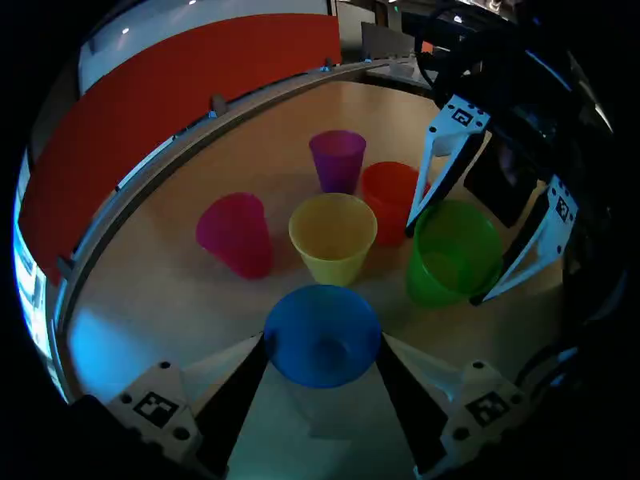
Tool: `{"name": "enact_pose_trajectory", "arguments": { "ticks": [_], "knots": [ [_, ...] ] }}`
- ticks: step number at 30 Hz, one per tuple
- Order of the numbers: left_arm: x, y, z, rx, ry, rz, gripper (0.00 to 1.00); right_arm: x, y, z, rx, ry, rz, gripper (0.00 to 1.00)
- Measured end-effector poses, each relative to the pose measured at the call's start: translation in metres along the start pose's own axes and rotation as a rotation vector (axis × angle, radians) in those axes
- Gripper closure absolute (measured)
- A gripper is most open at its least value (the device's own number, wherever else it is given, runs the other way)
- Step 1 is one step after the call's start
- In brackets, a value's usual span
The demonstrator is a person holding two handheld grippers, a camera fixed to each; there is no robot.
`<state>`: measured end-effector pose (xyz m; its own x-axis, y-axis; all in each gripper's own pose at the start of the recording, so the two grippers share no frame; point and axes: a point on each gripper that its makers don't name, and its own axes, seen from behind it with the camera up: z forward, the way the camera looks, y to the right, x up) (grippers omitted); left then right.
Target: Pour water
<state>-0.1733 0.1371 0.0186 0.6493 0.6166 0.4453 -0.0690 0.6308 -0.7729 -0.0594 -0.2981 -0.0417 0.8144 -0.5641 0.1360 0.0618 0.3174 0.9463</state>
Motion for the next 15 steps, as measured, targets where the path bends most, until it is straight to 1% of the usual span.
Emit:
{"name": "enact_pose_trajectory", "arguments": {
  "ticks": [5, 15],
  "knots": [
    [-0.0011, 0.0009, 0.0010, -0.005, -0.001, -0.002, 0.11, -0.0022, -0.0008, 0.0028, 0.000, -0.002, 0.005, 0.08],
    [-0.0083, 0.0035, 0.0064, -0.008, -0.024, 0.006, 0.11, -0.0093, -0.0020, 0.0084, -0.005, -0.010, 0.012, 0.08]
  ]
}}
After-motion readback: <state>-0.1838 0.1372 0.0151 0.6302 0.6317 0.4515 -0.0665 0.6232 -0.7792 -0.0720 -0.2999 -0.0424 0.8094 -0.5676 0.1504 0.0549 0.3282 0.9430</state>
